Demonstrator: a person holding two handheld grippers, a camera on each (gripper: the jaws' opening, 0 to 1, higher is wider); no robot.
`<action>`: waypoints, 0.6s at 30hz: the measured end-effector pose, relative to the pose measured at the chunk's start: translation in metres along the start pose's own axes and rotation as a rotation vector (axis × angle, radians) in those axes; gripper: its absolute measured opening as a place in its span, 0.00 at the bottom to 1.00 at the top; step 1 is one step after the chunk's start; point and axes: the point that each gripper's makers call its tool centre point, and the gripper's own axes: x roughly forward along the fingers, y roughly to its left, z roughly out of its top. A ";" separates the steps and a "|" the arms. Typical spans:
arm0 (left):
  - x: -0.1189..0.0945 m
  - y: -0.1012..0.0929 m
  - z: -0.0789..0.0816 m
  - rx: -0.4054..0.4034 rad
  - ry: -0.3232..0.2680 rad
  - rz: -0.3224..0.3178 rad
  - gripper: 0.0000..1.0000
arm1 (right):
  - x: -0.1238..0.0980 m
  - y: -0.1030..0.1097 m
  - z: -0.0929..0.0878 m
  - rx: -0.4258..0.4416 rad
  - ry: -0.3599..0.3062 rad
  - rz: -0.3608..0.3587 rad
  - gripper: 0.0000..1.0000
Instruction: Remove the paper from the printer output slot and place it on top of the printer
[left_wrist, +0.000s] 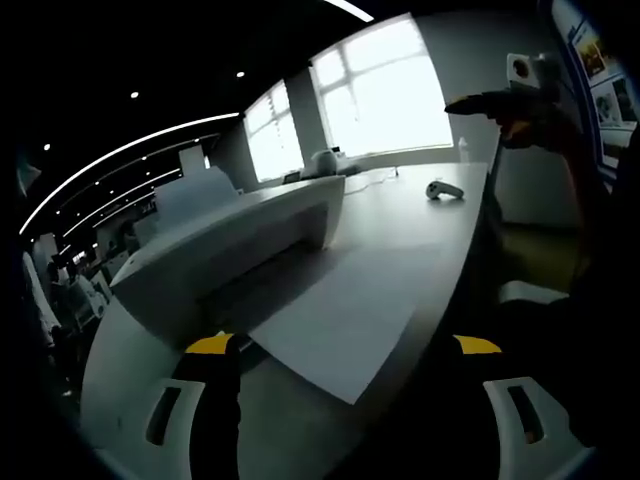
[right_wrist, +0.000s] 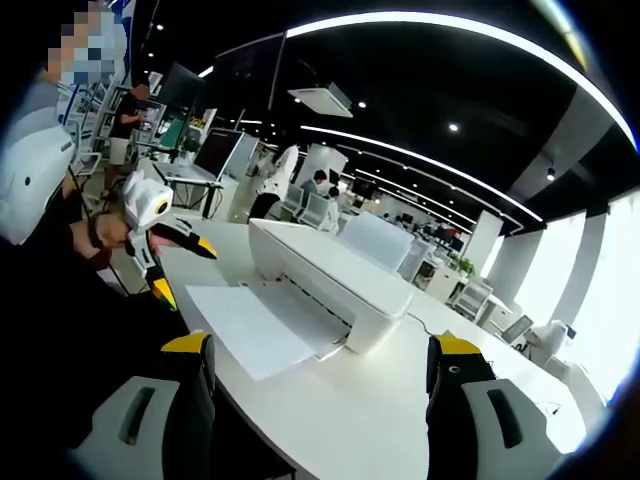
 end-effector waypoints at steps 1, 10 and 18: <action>0.000 0.000 0.000 0.001 0.000 0.000 0.88 | 0.000 0.000 0.000 0.000 0.000 0.000 0.82; 0.002 0.001 -0.001 0.010 0.003 0.008 0.88 | 0.001 0.001 0.000 -0.002 -0.001 0.002 0.82; 0.003 0.001 0.000 0.016 0.003 0.009 0.88 | 0.001 0.001 0.000 -0.001 0.000 0.004 0.82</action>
